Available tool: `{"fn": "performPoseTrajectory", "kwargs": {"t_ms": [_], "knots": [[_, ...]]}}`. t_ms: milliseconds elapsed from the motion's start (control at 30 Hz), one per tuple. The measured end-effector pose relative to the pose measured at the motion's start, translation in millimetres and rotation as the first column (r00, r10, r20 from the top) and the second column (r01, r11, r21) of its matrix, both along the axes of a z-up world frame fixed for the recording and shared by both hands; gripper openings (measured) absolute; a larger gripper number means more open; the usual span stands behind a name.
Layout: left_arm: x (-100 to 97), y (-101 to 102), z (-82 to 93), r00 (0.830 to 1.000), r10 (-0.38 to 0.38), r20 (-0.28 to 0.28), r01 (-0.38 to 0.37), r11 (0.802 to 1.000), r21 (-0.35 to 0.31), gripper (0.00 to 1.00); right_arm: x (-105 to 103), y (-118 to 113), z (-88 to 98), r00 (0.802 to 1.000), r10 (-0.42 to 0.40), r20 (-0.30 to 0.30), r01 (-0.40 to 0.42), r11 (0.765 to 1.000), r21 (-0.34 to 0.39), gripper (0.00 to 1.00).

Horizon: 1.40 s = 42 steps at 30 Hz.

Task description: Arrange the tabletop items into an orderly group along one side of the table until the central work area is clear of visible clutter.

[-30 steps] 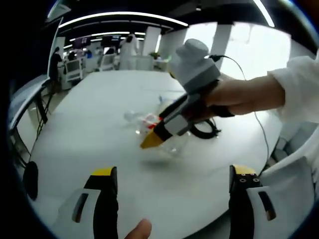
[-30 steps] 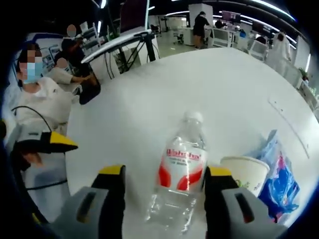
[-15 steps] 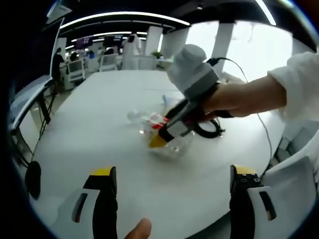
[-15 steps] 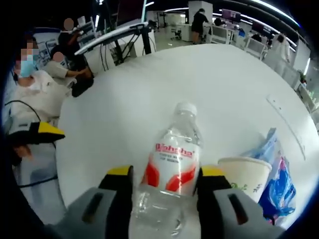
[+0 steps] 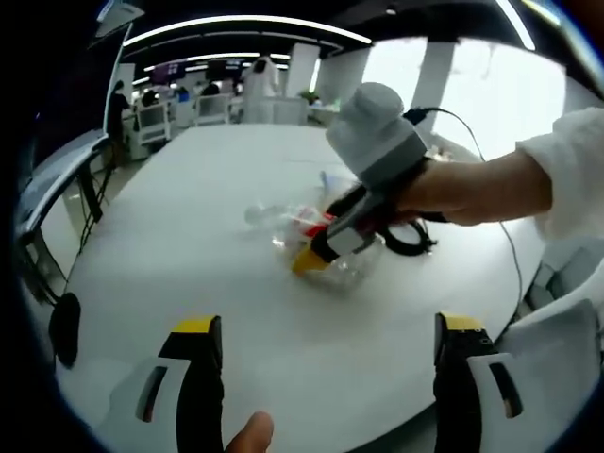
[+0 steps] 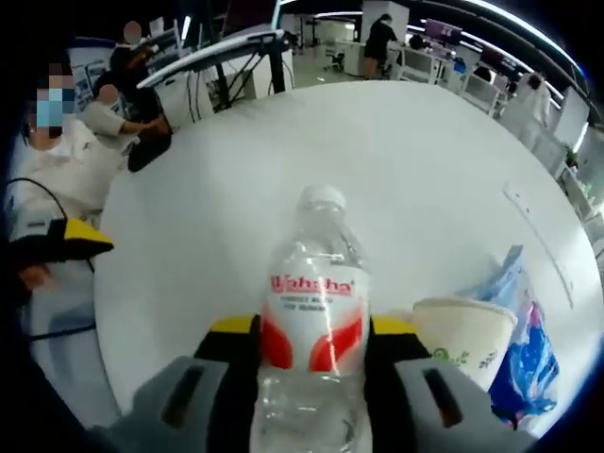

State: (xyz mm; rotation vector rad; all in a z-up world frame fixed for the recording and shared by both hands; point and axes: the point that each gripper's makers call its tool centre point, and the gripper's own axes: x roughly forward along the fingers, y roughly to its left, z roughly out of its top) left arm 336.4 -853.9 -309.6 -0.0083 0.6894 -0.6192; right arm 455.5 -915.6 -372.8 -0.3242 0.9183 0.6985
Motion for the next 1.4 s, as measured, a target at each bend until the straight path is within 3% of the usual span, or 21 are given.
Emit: {"fn": "performPoseTrajectory", "kwargs": {"t_ms": [100,200,367,633,733,867,967,1033,1167,1400], "knots": [[0.2,2,-1.4,1.000,0.011,-0.008,-0.011,1.000,0.005,0.91,-3,7,13.1,0.998,-0.061,-0.002,0.060,0.992,0.112,0.35],[1.2,3,-0.5,1.000,0.026,-0.011,-0.026,1.000,-0.010,0.91,-8,7,9.5,0.999,-0.035,0.019,0.033,0.995,0.098,0.35],[1.2,1,-0.3,1.000,0.026,-0.013,-0.026,0.999,-0.020,0.91,-15,10,15.2,0.998,-0.050,0.040,0.043,0.987,0.156,0.34],[6.0,7,3.4,0.997,0.078,-0.027,-0.080,0.993,-0.087,0.90,-19,14,52.5,0.986,-0.072,0.148,0.029,0.960,0.278,0.34],[8.5,7,9.2,0.993,0.110,-0.032,-0.114,0.982,-0.148,0.90,-19,10,67.5,0.975,-0.068,0.209,0.005,0.958,0.287,0.34],[9.1,11,10.5,0.991,0.130,-0.034,-0.134,0.978,-0.162,0.90,-20,3,86.4,0.960,-0.112,0.256,0.018,0.939,0.343,0.35],[12.1,5,24.1,0.993,0.119,0.023,-0.113,0.974,-0.194,0.91,-28,1,96.4,0.949,-0.104,0.298,-0.016,0.927,0.375,0.35],[10.8,1,26.3,0.994,0.105,0.022,-0.098,0.972,-0.213,0.92,-33,-1,102.8,0.940,-0.114,0.320,-0.026,0.916,0.401,0.35],[11.4,0,23.8,0.995,0.101,0.012,-0.097,0.973,-0.208,0.91,-39,-3,109.3,0.925,-0.096,0.367,-0.056,0.922,0.383,0.35],[11.4,-7,33.3,0.996,0.087,0.022,-0.078,0.960,-0.268,0.92,-43,-13,118.9,0.913,-0.109,0.393,-0.062,0.916,0.397,0.35]]}}
